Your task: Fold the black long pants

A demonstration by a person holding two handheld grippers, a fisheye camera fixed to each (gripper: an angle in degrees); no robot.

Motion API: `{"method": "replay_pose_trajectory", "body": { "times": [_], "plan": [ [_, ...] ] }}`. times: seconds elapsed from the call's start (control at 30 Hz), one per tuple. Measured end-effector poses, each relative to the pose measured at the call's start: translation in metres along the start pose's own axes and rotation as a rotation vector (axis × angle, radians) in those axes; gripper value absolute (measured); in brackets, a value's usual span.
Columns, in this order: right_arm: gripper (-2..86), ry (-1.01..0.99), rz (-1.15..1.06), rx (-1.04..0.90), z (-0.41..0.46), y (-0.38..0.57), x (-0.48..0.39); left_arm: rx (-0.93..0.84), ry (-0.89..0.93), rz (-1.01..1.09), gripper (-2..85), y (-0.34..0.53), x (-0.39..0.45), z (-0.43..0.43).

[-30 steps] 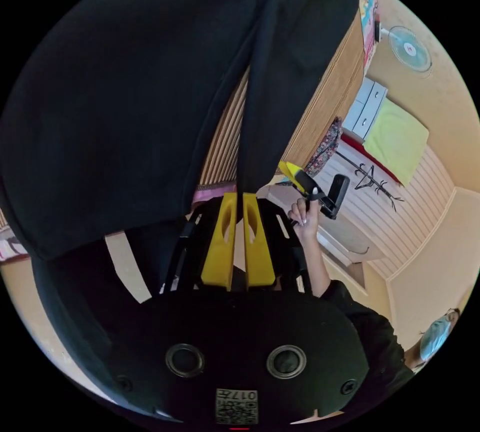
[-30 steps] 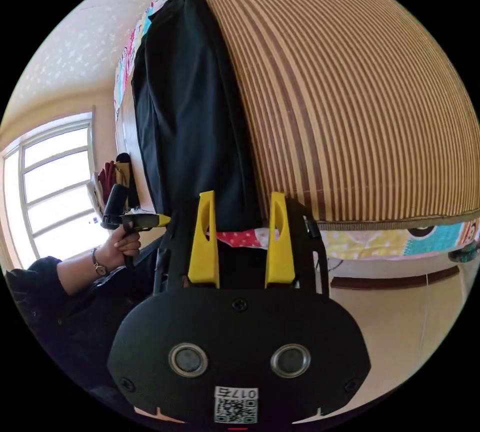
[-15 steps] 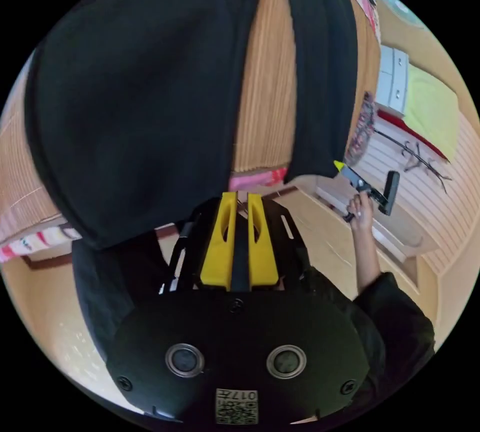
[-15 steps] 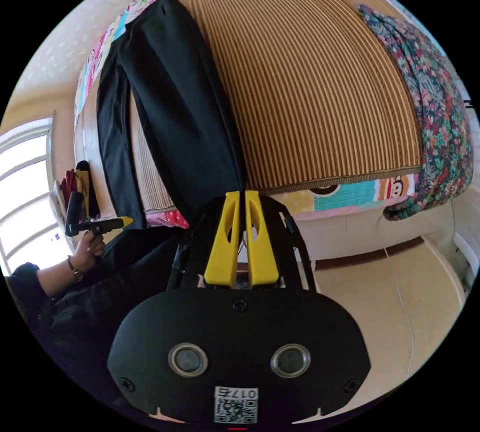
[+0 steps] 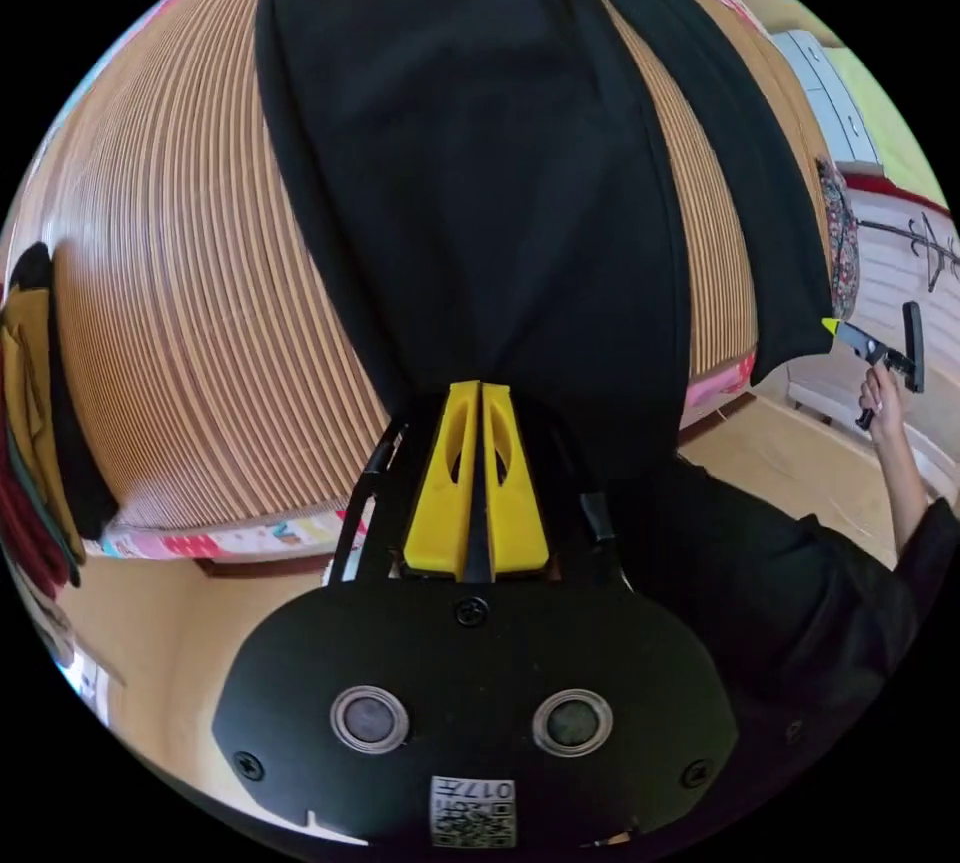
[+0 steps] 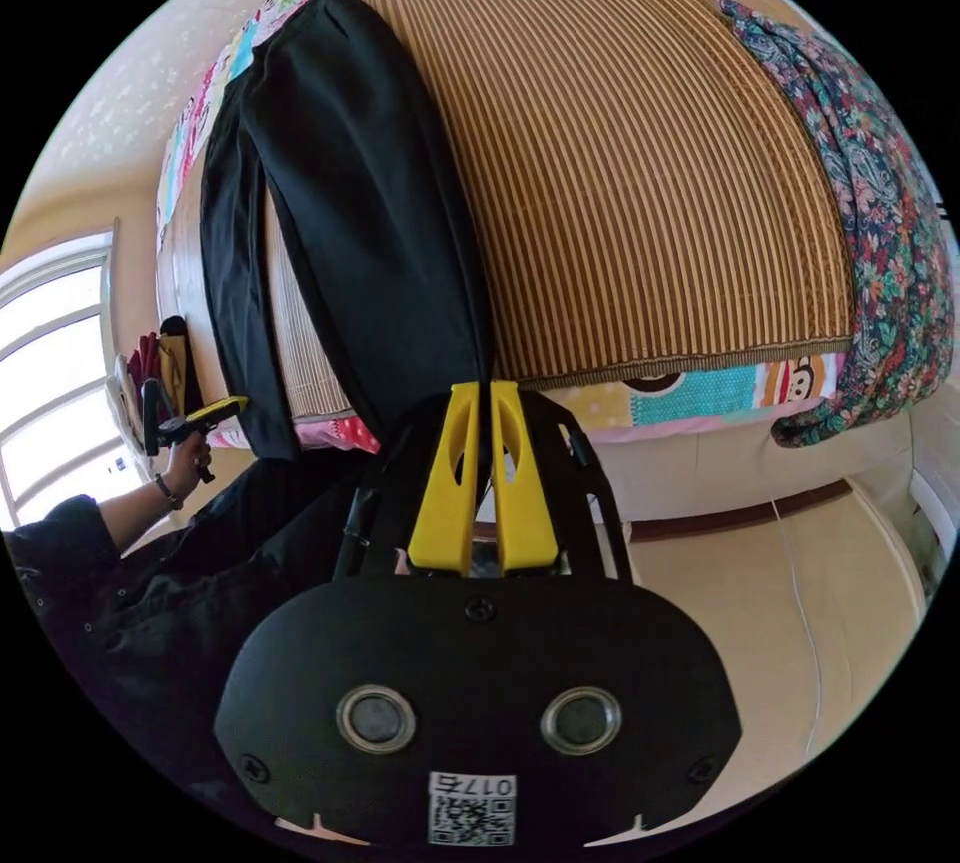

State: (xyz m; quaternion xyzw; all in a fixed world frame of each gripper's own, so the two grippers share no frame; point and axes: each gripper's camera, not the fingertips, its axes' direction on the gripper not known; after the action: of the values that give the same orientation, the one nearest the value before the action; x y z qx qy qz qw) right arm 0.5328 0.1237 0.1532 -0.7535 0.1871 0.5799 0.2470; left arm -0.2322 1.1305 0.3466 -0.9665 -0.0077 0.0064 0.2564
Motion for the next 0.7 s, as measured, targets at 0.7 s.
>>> {"method": "replay_pose_trajectory", "body": {
  "times": [0.7],
  "plan": [
    [2.9, -0.086, -0.783, 0.005, 0.025, 0.047, -0.305, 0.088, 0.432, 0.222, 7.4, -0.030, 0.124, -0.130]
  ]
}}
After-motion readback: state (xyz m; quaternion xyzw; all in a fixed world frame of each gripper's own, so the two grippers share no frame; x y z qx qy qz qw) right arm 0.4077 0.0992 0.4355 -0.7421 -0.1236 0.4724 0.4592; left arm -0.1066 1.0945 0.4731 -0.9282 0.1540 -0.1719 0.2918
